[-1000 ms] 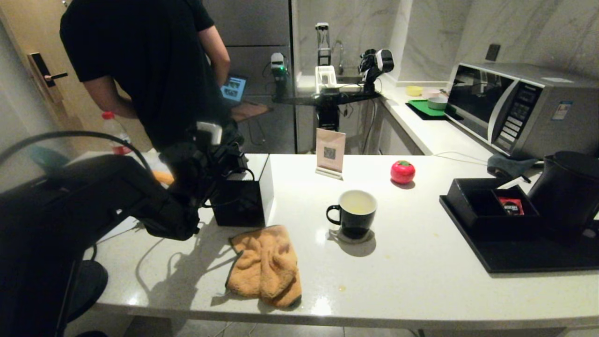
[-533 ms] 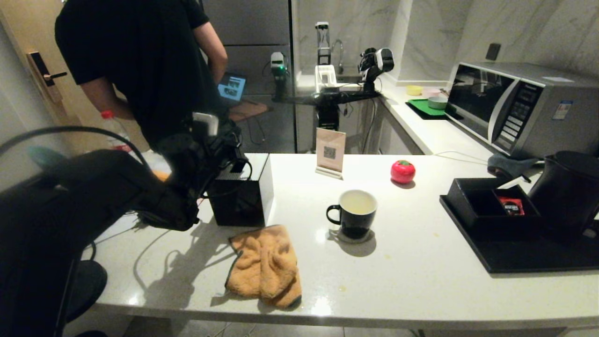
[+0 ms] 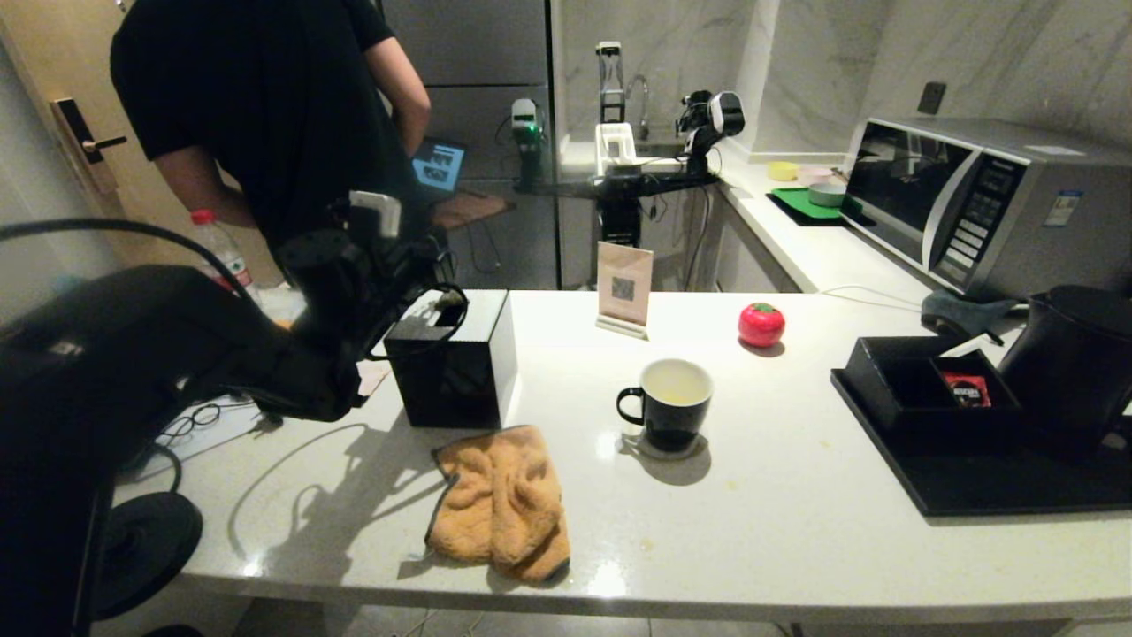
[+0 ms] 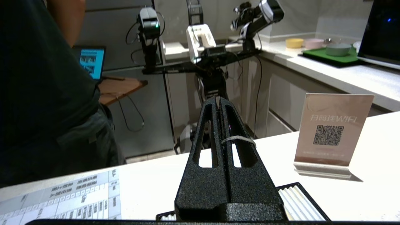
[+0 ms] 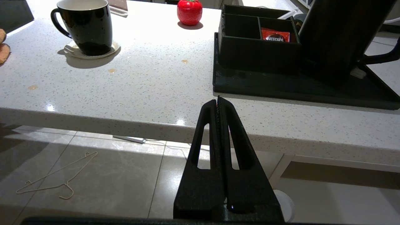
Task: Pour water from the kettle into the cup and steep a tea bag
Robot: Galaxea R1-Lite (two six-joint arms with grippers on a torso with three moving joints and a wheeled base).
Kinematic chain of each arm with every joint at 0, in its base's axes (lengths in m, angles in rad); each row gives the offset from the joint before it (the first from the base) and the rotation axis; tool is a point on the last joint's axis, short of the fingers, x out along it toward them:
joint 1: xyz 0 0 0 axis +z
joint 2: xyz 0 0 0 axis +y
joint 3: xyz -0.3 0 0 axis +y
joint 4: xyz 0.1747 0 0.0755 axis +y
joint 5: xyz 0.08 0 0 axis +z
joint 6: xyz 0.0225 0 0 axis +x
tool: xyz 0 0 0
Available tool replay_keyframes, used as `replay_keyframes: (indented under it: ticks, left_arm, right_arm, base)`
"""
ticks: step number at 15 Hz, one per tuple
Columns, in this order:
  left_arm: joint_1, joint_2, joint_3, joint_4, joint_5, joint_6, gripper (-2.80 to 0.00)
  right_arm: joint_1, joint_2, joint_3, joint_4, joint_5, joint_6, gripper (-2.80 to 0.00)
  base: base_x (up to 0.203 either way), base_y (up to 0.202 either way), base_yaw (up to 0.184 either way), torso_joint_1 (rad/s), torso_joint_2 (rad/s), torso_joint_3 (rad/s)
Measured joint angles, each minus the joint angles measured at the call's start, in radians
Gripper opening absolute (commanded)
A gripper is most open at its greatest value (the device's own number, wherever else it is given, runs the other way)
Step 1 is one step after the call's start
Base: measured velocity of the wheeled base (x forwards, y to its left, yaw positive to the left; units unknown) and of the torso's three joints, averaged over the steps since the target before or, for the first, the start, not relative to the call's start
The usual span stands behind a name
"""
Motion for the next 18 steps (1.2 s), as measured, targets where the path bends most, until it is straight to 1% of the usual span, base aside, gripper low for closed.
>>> replay_keyframes:
  ticks: [3, 7, 10, 12, 14, 18]
  left_arm:
    - [0.000, -0.045, 0.000, 0.071, -0.007, 0.001, -2.80]
    - [0.018, -0.095, -0.001, 0.144, -0.095, 0.002, -2.80]
    - [0.025, -0.114, -0.001, 0.159, -0.102, 0.010, -2.80]
    - [0.027, -0.119, -0.001, 0.182, -0.111, 0.042, -2.80]
    - [0.028, -0.126, 0.000, 0.235, -0.125, 0.072, -2.80]
    - [0.029, -0.133, 0.000, 0.325, -0.152, 0.158, -2.80]
  right_arm:
    - [0.000, 0.000, 0.000, 0.000, 0.000, 0.000, -2.80]
    - [0.000, 0.000, 0.000, 0.000, 0.000, 0.000, -2.80]
    - [-0.001, 0.000, 0.000, 0.000, 0.000, 0.000, -2.80]
    - [0.000, 0.000, 0.000, 0.000, 0.000, 0.000, -2.80]
    - [-0.001, 0.000, 0.000, 0.000, 0.001, 0.000, -2.80]
    - [0.000, 0.000, 0.000, 0.000, 0.000, 0.000, -2.80]
  base:
    - [0.000, 0.000, 0.000, 0.000, 0.00, 0.000]
    - [0.000, 0.000, 0.000, 0.000, 0.00, 0.000]
    - [0.000, 0.000, 0.000, 0.000, 0.00, 0.000]
    - [0.000, 0.000, 0.000, 0.000, 0.00, 0.000]
    - [0.000, 0.000, 0.000, 0.000, 0.00, 0.000]
    - [0.000, 0.000, 0.000, 0.000, 0.00, 0.000]
